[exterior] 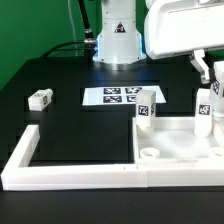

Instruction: Assemble square table

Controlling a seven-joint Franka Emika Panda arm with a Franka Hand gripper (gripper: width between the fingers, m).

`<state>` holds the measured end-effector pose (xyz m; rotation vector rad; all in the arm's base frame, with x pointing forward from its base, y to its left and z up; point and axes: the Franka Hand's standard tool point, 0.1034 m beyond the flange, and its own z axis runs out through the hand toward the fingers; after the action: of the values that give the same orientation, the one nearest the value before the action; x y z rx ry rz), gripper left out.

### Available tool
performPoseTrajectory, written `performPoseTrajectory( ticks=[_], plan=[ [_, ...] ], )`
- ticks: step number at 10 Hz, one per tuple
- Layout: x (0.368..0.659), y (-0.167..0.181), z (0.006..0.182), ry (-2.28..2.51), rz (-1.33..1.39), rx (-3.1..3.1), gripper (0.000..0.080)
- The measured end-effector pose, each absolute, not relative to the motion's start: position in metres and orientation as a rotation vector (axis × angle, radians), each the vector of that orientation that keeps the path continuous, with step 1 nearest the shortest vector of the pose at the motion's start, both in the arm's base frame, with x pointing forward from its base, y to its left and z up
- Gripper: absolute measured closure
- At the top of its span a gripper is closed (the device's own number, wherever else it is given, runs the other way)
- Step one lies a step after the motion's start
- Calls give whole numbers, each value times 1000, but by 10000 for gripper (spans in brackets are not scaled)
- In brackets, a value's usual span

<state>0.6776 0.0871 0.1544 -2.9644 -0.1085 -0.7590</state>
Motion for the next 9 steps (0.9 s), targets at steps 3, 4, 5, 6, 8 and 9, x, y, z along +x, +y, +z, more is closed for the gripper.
performPoseTrajectory(
  ticks=[3,4,5,6,8,9],
  plan=[
    [664,95,119,-88,-855,-2968,509],
    [664,89,114,-80,-853,-2977,509],
    [663,87,111,-78,-849,-2981,509],
    [662,87,107,-78,-840,-2985,509],
    [664,90,95,-74,-826,-2988,509],
    [665,95,93,-71,-822,-2985,509]
  ],
)
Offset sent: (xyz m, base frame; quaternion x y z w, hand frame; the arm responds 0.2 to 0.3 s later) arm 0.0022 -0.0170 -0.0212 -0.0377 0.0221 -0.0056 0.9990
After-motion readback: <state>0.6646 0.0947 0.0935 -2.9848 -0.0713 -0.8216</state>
